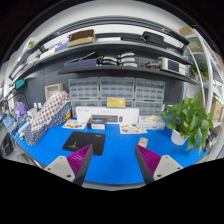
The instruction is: Arrange mouse
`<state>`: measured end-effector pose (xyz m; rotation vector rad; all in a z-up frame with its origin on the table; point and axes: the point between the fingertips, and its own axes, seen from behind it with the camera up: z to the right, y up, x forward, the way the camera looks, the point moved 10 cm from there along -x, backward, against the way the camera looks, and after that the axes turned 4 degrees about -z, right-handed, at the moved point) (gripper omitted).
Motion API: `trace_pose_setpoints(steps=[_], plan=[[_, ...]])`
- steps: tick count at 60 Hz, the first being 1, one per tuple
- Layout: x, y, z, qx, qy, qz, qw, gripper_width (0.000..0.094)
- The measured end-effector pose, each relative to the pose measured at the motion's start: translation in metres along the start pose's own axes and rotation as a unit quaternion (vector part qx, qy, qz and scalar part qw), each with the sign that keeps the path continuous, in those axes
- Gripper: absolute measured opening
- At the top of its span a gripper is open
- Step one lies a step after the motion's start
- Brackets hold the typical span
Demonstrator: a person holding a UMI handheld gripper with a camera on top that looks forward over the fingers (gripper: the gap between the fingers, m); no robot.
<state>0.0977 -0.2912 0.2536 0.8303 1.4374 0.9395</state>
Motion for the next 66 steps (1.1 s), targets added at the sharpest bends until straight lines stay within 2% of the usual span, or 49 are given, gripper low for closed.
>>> trace_pose_setpoints(steps=[15, 33, 45, 66], plan=[[0.029, -0.057, 0.022, -0.002, -0.003, -0.041, 0.999, 0.0865], [0.099, -0.107, 0.102, 0.013, -0.037, -0.100, 0.994, 0.0859], [0.181, -0.100, 0.147, 0.012, -0.042, -0.122, 0.992, 0.0853], [0.308, -0.066, 0.173, 0.004, 0.004, -0.159, 0.987, 0.0836]])
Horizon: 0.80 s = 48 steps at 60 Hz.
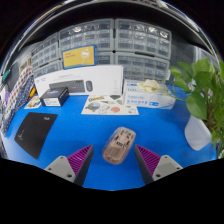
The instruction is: Arrange mouse
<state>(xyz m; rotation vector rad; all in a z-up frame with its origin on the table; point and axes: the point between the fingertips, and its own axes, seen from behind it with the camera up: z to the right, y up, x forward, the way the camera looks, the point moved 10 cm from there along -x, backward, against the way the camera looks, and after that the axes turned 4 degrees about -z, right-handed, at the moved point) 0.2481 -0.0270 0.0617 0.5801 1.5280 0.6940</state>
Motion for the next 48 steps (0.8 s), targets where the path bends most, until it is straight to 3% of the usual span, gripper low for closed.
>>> trace_pose_setpoints(steps=[16, 24, 25, 26, 28, 39, 40, 48], plan=[[0.041, 0.031, -0.004, -0.003, 0.033, -0.020, 0.999, 0.0763], [0.050, 0.035, -0.003, -0.009, 0.026, -0.026, 0.999, 0.0589], [0.052, 0.035, -0.002, -0.010, 0.022, -0.028, 0.999, 0.0623], [0.053, 0.035, -0.002, -0.010, 0.017, -0.028, 0.999, 0.0534], [0.054, 0.036, -0.002, -0.007, 0.014, -0.024, 1.000, 0.0473], [0.054, 0.036, -0.004, 0.005, 0.003, -0.025, 1.000, 0.0442], [0.054, 0.036, -0.004, 0.004, 0.003, -0.024, 1.000, 0.0395], [0.054, 0.036, -0.007, 0.011, -0.007, -0.029, 0.999, 0.0357]])
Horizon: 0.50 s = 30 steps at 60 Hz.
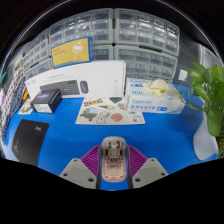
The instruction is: Arrange mouse
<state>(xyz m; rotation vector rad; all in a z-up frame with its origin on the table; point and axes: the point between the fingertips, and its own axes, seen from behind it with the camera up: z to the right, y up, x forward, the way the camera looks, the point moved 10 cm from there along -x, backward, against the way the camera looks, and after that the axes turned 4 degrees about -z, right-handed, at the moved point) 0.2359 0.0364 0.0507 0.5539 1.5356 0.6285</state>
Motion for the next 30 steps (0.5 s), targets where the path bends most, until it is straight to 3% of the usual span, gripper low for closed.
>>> trace_pose_setpoints(steps=[6, 10, 21, 30], plan=[[-0.005, 0.005, -0.001, 0.020, -0.016, -0.009, 1.000, 0.0357], [-0.022, 0.023, -0.005, 0.035, -0.038, 0.008, 0.999, 0.0358], [-0.104, 0.107, -0.056, 0.058, -0.074, 0.106, 0.990, 0.0359], [-0.163, 0.156, -0.138, 0.058, -0.077, 0.164, 0.982, 0.0360]])
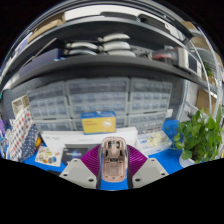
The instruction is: Arrange mouse
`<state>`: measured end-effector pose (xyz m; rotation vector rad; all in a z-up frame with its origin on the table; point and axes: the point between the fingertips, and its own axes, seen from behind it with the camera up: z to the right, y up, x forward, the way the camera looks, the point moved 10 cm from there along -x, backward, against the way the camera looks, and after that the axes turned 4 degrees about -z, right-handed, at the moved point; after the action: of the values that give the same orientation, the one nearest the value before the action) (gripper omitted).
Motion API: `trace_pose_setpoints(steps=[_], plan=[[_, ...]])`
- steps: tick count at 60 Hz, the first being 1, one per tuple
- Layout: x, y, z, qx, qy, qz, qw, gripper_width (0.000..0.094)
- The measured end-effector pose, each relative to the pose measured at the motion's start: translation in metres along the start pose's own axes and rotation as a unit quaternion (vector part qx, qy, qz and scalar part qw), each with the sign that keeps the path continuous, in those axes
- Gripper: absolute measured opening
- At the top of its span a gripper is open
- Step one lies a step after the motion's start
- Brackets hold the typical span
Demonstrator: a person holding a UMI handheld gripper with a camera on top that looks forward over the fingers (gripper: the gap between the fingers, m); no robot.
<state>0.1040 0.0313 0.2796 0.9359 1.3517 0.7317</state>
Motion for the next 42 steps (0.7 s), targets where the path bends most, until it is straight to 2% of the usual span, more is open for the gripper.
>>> trace_pose_setpoints(steps=[6, 11, 19, 31, 40, 42], plan=[[-0.017, 0.008, -0.062, -0.008, 0.019, 0.012, 1.000, 0.0360], [-0.016, -0.011, -0.112, -0.026, 0.037, 0.005, 0.999, 0.0358], [0.007, -0.069, -0.171, -0.040, 0.072, -0.044, 0.996, 0.0356], [0.057, -0.173, -0.197, -0.054, 0.071, -0.142, 0.986, 0.0359], [0.073, -0.215, -0.201, -0.064, 0.071, -0.181, 0.979, 0.0368], [0.073, -0.213, -0.202, -0.067, 0.069, -0.168, 0.981, 0.0357]])
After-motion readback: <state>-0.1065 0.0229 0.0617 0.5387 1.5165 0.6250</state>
